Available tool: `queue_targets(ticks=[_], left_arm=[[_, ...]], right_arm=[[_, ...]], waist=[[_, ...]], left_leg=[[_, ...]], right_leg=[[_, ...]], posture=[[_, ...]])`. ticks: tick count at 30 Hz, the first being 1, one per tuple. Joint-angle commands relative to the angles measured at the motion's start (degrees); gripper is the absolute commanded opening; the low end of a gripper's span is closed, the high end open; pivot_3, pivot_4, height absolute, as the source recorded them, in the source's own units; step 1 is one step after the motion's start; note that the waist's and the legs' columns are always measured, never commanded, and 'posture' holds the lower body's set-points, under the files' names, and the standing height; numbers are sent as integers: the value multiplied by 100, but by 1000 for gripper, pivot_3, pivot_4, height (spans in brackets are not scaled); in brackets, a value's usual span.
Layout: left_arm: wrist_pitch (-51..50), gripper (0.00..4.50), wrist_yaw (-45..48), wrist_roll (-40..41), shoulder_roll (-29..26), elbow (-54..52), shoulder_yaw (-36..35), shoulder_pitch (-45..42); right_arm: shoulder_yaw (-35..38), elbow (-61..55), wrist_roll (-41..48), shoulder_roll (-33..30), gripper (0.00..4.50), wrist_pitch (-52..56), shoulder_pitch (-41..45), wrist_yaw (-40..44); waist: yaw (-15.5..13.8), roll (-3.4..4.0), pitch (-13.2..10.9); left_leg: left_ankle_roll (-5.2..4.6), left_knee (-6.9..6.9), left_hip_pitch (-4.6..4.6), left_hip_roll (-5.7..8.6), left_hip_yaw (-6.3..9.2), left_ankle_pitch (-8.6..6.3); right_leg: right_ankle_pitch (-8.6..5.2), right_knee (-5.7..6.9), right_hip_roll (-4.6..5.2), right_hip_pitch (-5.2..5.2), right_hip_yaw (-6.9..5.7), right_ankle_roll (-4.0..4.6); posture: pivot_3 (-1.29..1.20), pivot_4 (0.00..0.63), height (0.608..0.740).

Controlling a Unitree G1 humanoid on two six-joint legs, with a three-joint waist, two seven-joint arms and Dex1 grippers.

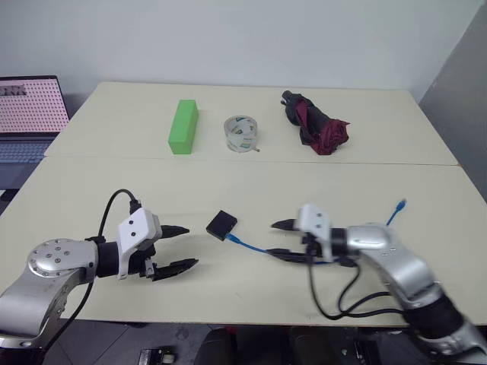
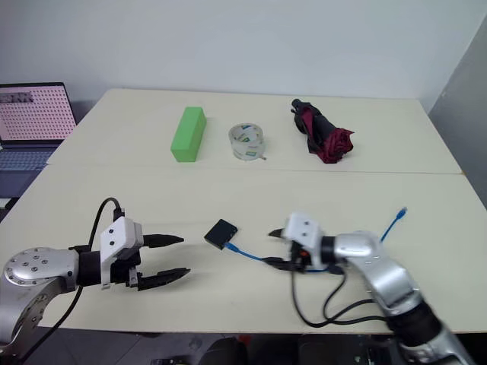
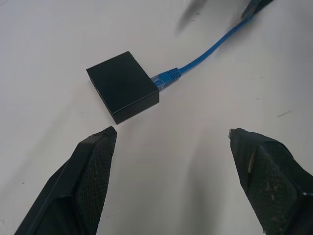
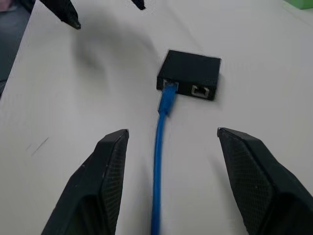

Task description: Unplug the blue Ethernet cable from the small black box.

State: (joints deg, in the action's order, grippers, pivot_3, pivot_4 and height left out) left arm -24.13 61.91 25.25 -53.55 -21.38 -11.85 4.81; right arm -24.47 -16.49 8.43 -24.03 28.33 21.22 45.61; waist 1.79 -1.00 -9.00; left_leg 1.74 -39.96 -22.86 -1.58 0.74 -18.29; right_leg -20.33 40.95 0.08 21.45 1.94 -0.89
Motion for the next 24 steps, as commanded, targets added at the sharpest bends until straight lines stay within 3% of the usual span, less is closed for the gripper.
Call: queue_targets(ticks=[1, 7, 10, 20, 24], left_arm=[[73, 3906, -24, 9, -21, -126, -92, -5], [50, 3906, -43, 23, -19, -192, -102, -3], [47, 3906, -62, 17, -13, -196, -99, -13], [-106, 3906, -351, 96, 165, 112, -115, -276], [-499, 3906, -475, 434, 357, 339, -202, -542]], right_arm=[[-407, 561, -509, 665, 3053, 19, 357, -619], [-633, 1242, -771, 1176, 3053, 136, 672, -746], [-660, 1224, -785, 1251, 2567, 302, 670, -699], [-623, 1187, -1011, 1118, 210, 165, 695, -718], [-601, 987, -1274, 584, 123, -556, 755, -507]], waist=[[2, 1, 0], [-6, -1, 1], [8, -1, 1], [6, -1, 1], [-4, -1, 1]], left_leg=[[1, 0, 0, 0, 1, 0], [14, 0, 0, 3, 1, 8], [14, 1, 0, 1, 3, 7], [-1, 2, 2, 1, 5, -1], [-3, 1, 1, 2, 5, -2]], right_leg=[[0, -1, 0, 1, -1, 0], [0, -1, 1, 2, -1, 0], [0, 0, 1, 2, -4, 0], [0, 3, 1, 2, -6, 0], [0, 2, 2, 2, -7, 0]], posture=[[0, 150, 740], [0, 150, 740], [0, 150, 740], [0, 150, 740], [0, 150, 740]])
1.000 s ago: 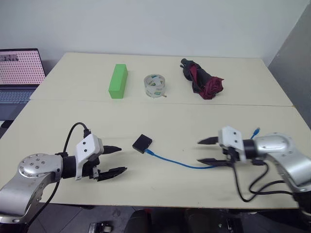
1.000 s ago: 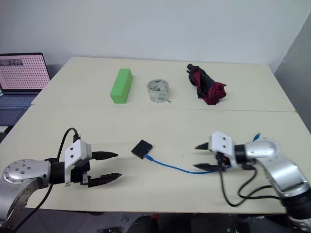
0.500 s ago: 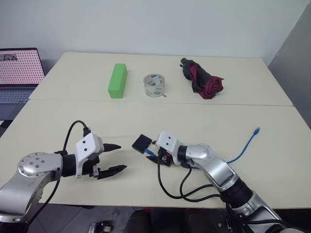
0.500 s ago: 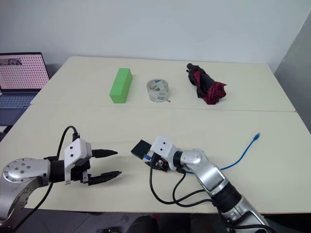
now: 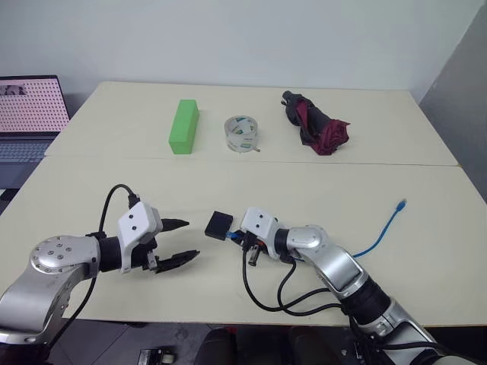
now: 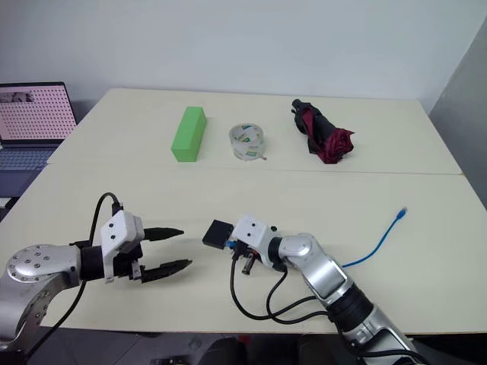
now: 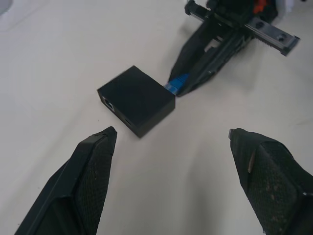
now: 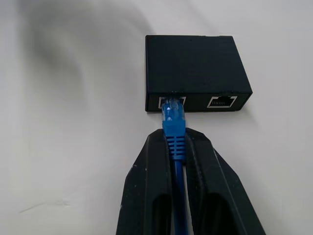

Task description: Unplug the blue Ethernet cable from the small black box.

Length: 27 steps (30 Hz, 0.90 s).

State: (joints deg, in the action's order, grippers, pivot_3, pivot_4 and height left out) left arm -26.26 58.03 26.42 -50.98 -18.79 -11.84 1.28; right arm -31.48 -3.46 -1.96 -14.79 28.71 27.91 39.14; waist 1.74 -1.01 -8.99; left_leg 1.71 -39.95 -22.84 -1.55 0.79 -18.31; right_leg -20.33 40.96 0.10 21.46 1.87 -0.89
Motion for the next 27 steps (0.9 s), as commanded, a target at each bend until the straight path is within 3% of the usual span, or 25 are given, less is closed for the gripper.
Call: queue_targets(ticks=[1, 8, 15, 27], left_arm=[[-445, 3906, -86, 464, 126, 111, -226, -256], [-1536, 3906, -3, 1534, 277, 135, -194, -710], [-2098, 3906, -73, 2024, 826, 20, 357, -1336], [-2216, 3906, -237, 2201, 1274, 255, 457, -1726]], right_arm=[[115, -363, -303, -495, 122, -824, 91, 188], [443, -333, -721, -1610, 118, -3182, 111, 357], [641, 1, -922, -1858, 116, -5208, 169, 180], [817, 426, -1156, -1793, 113, -6284, 215, 34]], waist=[[-1, 0, -1], [14, 1, -1], [11, -1, 0], [10, -1, 0]], left_leg=[[0, 0, 0, 1, 0, 0], [1, 2, -2, -4, 2, 1], [18, -2, -2, -2, 1, 10], [20, -5, -1, -5, -1, 11]], right_leg=[[0, 0, 1, 0, 0, 0], [0, 0, -1, 2, -5, 0], [0, -2, -1, -4, -3, 0], [0, -2, -1, -5, -1, 0]], posture=[[0, 150, 740], [0, 150, 740], [0, 150, 740], [0, 150, 740]])
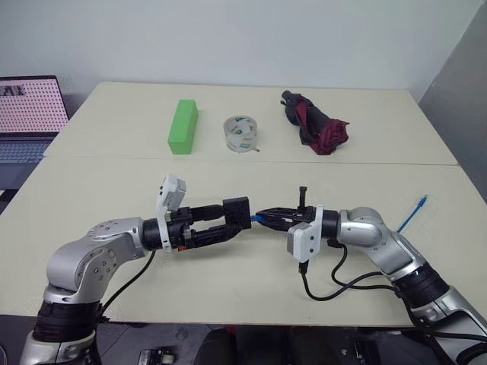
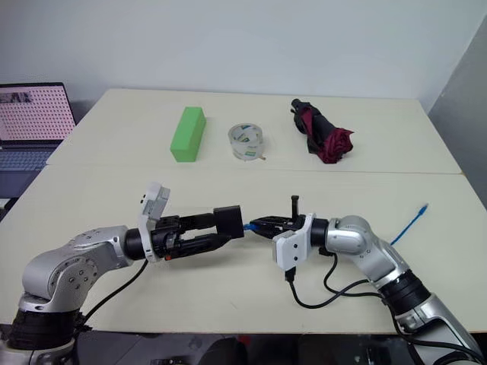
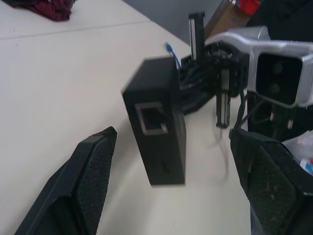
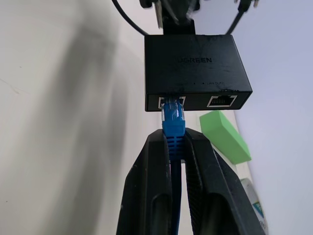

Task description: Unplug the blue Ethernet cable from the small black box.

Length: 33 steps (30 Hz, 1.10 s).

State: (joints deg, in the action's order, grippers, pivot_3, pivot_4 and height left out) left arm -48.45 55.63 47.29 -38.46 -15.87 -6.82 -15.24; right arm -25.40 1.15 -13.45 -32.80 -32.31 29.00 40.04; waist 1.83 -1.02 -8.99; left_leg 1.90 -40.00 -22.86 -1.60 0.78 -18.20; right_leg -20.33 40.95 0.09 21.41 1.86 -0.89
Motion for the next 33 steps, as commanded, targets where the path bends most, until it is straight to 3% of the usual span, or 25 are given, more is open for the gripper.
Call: queue_targets(ticks=[1, 10, 16, 20, 22, 25, 28, 33], left_arm=[[17, 3906, 16, 102, 33, -24, -30, -71], [46, 2236, 88, 61, 112, 15, 102, -32], [162, 821, 90, -62, 128, 162, 196, -70], [205, 802, 121, -100, 129, 219, 211, -81], [219, 802, 141, -114, 125, 225, 216, -74], [243, 802, 172, -126, 113, 239, 225, -68], [333, 802, 279, -208, 66, 235, 282, -47], [687, 802, 551, -516, -42, 173, 430, -7]], right_arm=[[214, -28, -5, 17, 113, -195, 106, -60], [277, -43, -82, 76, 112, -334, 104, -115], [261, -22, -244, 91, 111, -466, 124, -140], [185, 82, -412, 13, 110, -757, 187, -92], [185, 121, -353, -40, 822, -801, 184, -10], [192, 102, -229, -162, 1421, -722, 151, 193], [190, -470, 628, -568, 2112, 139, -175, 1040], [589, -1970, 2463, -879, 2200, 2788, -745, 1519]], waist=[[1, 0, 0], [-1, 0, 0], [0, 0, 0], [0, 0, 0], [0, 0, 0], [0, 0, 0], [-16, 0, 0], [-14, 2, -1]], left_leg=[[0, 0, 0, 0, 0, 0], [0, 0, 0, 0, 0, 0], [0, 0, 0, 0, 0, 0], [0, 0, 1, 0, -1, 0], [0, 0, 1, 0, -1, 0], [0, 0, 1, 0, -1, 0], [0, -1, 0, 1, -1, 0], [0, 0, -2, 0, 2, 0]], right_leg=[[0, 0, 0, 0, 0, 0], [0, 0, 0, 0, 0, 0], [0, 0, 0, 0, 1, 0], [0, 0, 0, 0, 1, 0], [0, -1, 0, 0, 1, 0], [0, -1, 0, 0, 1, 0], [0, -2, 1, -2, 1, 0], [0, -7, 2, -4, 0, 0]], posture=[[0, 150, 740], [0, 150, 740], [0, 150, 740], [0, 150, 740], [0, 150, 740], [0, 150, 740], [0, 150, 740], [0, 150, 740]])
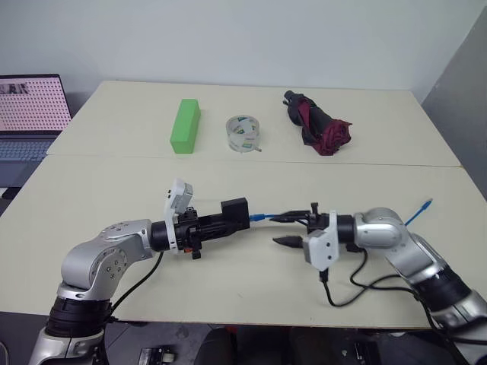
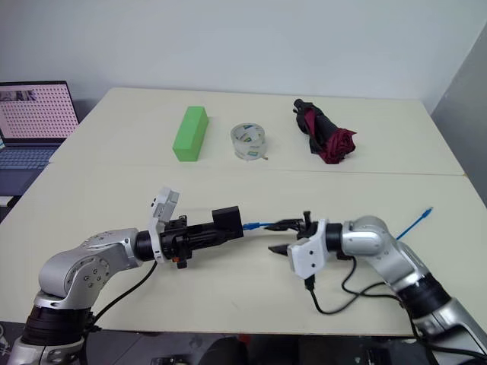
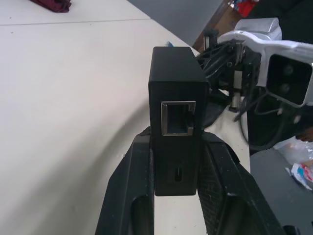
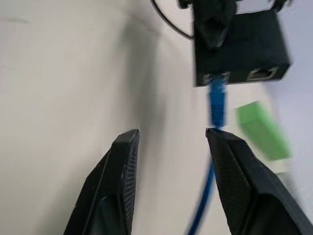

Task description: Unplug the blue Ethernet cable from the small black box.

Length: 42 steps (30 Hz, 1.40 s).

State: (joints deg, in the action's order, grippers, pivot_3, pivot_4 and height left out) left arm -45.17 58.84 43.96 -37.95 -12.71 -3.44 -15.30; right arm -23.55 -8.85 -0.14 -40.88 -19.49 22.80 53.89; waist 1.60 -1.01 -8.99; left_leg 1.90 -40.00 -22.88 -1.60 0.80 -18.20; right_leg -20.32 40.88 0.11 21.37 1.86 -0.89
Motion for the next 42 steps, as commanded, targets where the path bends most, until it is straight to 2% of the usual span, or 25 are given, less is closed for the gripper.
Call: queue_targets(ticks=[1, 4, 7, 11, 23, 34, 42], left_arm=[[383, 802, 250, -165, -87, -178, 81, -26], [644, 802, 448, -388, -206, -322, 228, -71], [910, 802, 603, -656, -309, -326, 396, -87], [992, 802, 696, -704, -312, -339, 454, -158], [885, 802, 702, -542, -249, -560, 483, -315], [895, 802, 833, -566, -370, -611, 462, -228], [863, 802, 858, -523, -390, -633, 450, -195]], right_arm=[[497, -1200, 1471, -59, 2200, 2072, -176, 76], [759, -1680, 2339, 142, 2200, 3482, -172, -267], [980, -1963, 2979, 320, 2200, 4451, -60, -467], [1019, -2018, 3179, 427, 2200, 5061, 36, -591], [670, -1549, 3134, 940, 2200, 5734, 243, -416], [999, -1241, 3545, 869, 2200, 6164, 454, 145], [1148, -1191, 3792, 898, 2200, 6463, 491, 247]], waist=[[14, 1, -1], [14, 0, 0], [6, 1, 0], [7, 1, 0], [10, 0, 0], [12, 1, 0], [12, 1, 0]], left_leg=[[0, 0, 1, 0, 0, 0], [-1, 0, 3, -1, 2, 0], [-1, 1, 2, 3, 4, 0], [-2, 1, -2, 4, 2, -1], [-3, 2, -2, 4, 2, -1], [-3, 2, -2, 4, 2, -1], [-4, 3, -2, 4, 3, -2]], right_leg=[[0, 2, -1, 0, 1, 0], [0, 6, -2, -1, 0, 0], [0, 2, -1, -2, 0, 0], [0, -3, 0, -1, 1, 0], [0, -2, -1, 1, 1, 0], [0, -3, -1, 1, 0, 0], [0, -3, -1, 1, 1, 0]], posture=[[0, 150, 740], [0, 150, 740], [0, 150, 740], [0, 150, 740], [0, 150, 740], [0, 150, 740], [0, 150, 740]])
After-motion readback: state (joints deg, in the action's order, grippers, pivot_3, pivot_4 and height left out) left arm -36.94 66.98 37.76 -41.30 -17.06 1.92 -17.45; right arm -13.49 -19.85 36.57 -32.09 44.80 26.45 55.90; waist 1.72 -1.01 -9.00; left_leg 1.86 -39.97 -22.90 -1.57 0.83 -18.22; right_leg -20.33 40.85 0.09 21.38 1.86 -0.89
